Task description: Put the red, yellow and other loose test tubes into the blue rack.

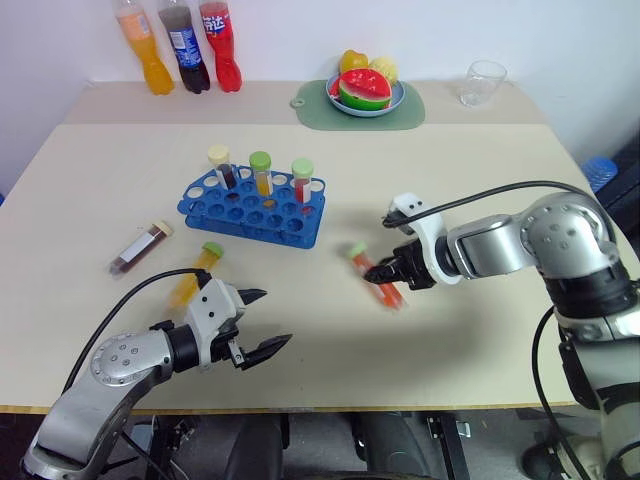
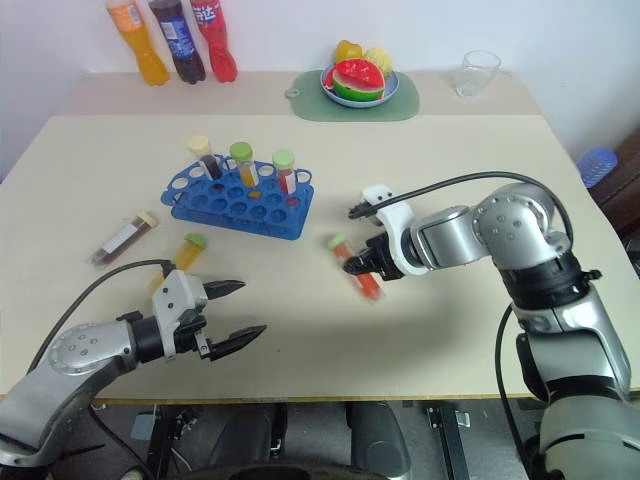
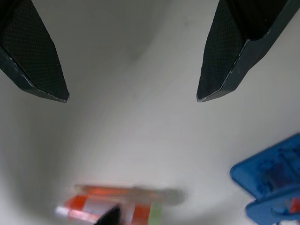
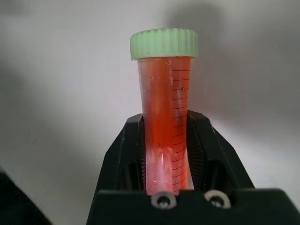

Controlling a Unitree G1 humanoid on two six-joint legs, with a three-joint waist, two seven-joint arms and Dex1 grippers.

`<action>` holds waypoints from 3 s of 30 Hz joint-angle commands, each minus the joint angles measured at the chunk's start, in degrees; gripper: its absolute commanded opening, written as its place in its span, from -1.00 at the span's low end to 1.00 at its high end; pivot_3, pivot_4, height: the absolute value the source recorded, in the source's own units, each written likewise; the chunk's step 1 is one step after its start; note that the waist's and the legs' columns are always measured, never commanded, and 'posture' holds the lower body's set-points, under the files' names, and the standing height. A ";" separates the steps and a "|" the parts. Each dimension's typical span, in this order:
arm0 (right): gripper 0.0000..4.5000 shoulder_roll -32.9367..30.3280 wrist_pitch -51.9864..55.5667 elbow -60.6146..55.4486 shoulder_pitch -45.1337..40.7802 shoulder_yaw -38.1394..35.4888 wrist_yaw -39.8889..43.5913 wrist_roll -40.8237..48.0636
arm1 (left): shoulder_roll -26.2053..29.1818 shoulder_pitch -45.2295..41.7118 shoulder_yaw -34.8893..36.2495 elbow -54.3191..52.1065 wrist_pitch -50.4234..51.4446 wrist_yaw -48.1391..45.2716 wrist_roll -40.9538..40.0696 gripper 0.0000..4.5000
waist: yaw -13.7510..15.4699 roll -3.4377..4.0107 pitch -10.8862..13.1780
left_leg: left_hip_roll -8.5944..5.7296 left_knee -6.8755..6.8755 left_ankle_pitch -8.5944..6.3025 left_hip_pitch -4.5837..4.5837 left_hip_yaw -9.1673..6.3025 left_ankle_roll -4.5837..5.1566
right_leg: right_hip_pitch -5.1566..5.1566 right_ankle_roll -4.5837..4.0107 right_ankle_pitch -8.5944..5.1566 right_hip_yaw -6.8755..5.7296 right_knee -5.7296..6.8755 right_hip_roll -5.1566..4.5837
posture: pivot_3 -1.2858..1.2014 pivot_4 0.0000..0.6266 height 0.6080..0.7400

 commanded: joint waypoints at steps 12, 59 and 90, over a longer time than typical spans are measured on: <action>-0.68 33.62 -79.55 14.96 10.55 3.53 20.62 -56.28 | -16.26 -7.01 11.41 17.79 -18.21 14.67 5.74 1.00 | -0.23 -0.10 -0.08 | 0.01 0.01 0.07 0.42 0.05 -0.12 | 0.27 -0.04 0.05 0.00 0.20 0.02 | 0.03 -0.52 0.91; -0.46 46.33 -91.77 40.68 10.41 -2.22 26.44 -69.55 | -16.59 -6.84 10.15 13.23 -15.47 15.94 4.09 1.00 | -0.29 -0.09 -0.08 | -0.03 0.01 0.11 0.45 0.03 -0.20 | 0.31 -0.04 0.05 -0.02 0.24 -0.08 | 0.03 -0.52 0.91; 0.91 14.40 -67.41 -1.11 22.59 0.81 57.42 -59.19 | 12.53 -44.87 -10.58 24.23 61.60 17.82 -4.21 0.75 | -0.42 -0.05 0.02 | -0.05 -0.03 0.11 0.63 -0.12 -0.20 | 0.50 -0.05 0.03 -0.05 0.24 0.04 | 0.03 -0.52 0.91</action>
